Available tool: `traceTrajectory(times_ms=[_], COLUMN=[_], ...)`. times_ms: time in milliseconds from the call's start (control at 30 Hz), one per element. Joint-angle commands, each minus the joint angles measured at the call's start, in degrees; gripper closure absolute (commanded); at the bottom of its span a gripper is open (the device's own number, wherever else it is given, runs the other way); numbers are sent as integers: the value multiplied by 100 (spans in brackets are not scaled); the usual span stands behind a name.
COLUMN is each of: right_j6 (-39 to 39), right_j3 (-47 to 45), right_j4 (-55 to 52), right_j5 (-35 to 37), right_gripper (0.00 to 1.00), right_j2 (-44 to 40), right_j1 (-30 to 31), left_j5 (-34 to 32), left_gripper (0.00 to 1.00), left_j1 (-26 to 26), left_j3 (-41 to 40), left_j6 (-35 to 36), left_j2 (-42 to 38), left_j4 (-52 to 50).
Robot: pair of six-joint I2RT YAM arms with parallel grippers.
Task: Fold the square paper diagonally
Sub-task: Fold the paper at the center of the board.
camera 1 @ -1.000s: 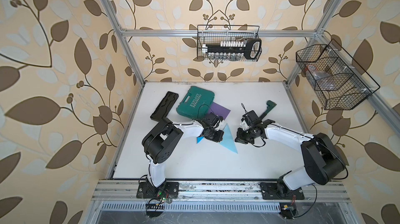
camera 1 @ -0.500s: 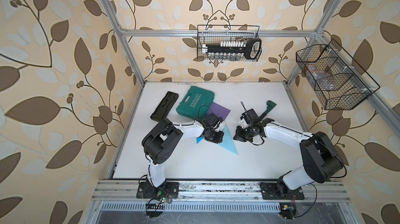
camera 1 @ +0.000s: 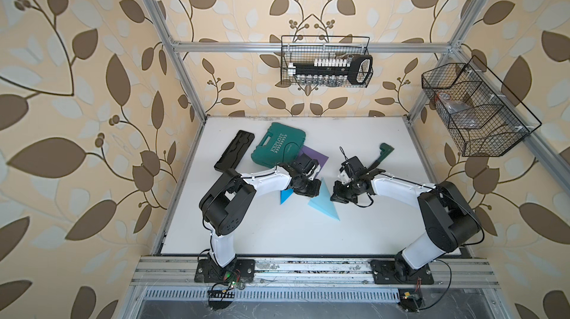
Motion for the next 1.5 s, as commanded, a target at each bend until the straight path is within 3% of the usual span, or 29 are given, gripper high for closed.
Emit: traceTrajectory(times_ms=[0,933,1467], right_j6=[-44,-61,-94], right_j3=[108,-196,-413], right_j4=[87,388,317], right_j5=[-4,100,4], right_gripper=[100,100,100], right_j2=[93,616,351], right_j1=[57,65,-116], left_j5=[135,597,482], left_gripper=[100,100,100], left_j1=[-80,-303,-313], left_j3=[237,690,715], left_j6=[-86,-476,-614], left_j2=[-55,931,1536], left_j4=[-80,704,979])
